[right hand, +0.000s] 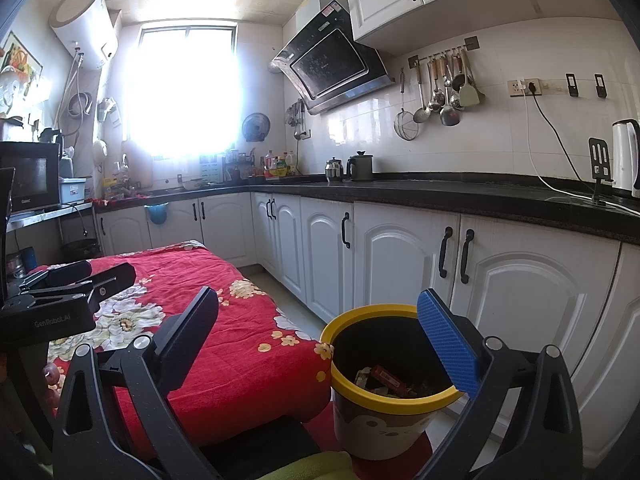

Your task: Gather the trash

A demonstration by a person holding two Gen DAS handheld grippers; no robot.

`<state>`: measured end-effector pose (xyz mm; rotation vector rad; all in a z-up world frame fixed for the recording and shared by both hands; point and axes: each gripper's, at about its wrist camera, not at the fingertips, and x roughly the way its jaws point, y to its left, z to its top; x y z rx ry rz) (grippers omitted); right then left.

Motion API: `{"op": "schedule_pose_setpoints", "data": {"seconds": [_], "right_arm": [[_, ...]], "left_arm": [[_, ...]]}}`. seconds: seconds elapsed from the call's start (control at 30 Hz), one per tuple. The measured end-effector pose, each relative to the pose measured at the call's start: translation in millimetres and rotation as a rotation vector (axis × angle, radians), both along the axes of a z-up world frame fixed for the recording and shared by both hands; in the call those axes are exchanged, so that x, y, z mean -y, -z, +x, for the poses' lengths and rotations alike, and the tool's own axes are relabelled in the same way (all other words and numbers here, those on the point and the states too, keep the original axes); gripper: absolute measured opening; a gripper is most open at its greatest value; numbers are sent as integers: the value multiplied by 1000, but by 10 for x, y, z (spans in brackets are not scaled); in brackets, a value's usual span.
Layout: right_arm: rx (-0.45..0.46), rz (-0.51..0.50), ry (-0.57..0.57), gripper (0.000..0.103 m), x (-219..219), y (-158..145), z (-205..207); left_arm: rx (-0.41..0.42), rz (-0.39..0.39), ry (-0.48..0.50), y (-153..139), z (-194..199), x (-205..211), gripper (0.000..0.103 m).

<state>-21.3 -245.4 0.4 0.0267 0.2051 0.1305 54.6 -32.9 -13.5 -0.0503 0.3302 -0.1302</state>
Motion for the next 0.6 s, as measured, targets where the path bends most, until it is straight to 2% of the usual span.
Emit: {"op": "schedule_pose_setpoints", "data": {"seconds": [0.27,0.43,0.5,0.57,0.6], "right_arm": [[-8,-1,-4,97,-20,15,-2],[-46,-10,-42,97,-140,7,89],[-45,-23,-85,97,-298,-53,157],[-60,-46,-186,97,-681,-148,299],[-75,-52,-246,97,-933,-185,387]], "left_arm": [[-13,6,2,17,23,11,92],[-62,-12,-3,46,72,-74,92],[-89,-30,-30,46,66,-242,92],[-134,-75,-96,33,36,-604,92],[-159,-113,-170,28,-18,-954,92]]}}
